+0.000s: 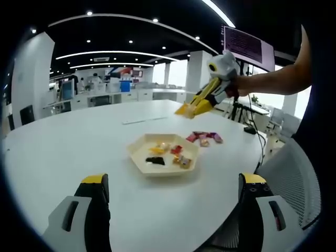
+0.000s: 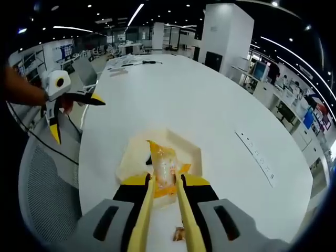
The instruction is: Place the target food into the container with the food tongs after gripping and lifting it, then release it inside without dropping or visibly crushing the food.
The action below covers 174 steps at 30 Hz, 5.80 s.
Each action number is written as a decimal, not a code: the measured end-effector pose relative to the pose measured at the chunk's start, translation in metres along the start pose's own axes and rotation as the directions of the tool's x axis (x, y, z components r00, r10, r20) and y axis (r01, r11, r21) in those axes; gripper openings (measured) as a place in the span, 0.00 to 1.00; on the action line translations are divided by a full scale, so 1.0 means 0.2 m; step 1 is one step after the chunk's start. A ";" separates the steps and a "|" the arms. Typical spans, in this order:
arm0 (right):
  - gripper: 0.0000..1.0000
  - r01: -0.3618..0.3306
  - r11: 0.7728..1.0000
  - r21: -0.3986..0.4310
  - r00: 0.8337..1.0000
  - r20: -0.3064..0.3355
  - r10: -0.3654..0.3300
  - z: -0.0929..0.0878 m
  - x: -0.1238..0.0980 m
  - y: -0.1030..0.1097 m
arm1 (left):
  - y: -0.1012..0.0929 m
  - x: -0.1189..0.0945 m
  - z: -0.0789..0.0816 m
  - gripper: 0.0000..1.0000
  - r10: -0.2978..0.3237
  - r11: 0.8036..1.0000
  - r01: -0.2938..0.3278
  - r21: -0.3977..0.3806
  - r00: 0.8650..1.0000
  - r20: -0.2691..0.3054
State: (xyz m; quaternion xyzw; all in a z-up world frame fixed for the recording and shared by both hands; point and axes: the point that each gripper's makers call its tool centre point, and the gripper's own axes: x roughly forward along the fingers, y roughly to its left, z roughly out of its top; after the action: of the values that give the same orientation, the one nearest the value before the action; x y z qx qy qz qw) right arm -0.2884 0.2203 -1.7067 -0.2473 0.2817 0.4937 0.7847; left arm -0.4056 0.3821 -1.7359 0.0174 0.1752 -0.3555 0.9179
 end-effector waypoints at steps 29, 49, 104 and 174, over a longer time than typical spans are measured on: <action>0.22 -0.059 0.997 -0.049 0.998 0.020 0.060 0.23 0.21 0.16 | 0.01 0.00 0.00 0.99 0.006 1.000 -0.006 -0.007 1.000 0.006; 0.28 -0.059 0.997 -0.052 0.997 0.037 0.061 0.21 0.19 0.16 | 0.01 -0.01 0.00 0.99 0.004 1.000 -0.004 -0.005 1.000 0.006; 0.29 0.119 0.992 0.049 0.988 0.093 -0.123 -0.27 -0.40 -0.18 | 0.01 0.00 -0.02 0.99 0.001 1.000 -0.001 -0.002 1.000 -0.020; 0.22 0.006 0.998 0.063 0.999 0.039 -0.008 -0.50 -0.14 -0.33 | 0.00 0.01 -0.04 0.99 -0.002 1.000 0.001 -0.017 0.999 -0.039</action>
State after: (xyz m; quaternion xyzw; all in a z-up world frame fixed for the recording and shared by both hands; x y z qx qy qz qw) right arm -0.2581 0.1096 -1.7525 -0.2136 0.2807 0.4866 0.7992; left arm -0.4062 0.3822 -1.7444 0.0162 0.1960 -0.3544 0.9142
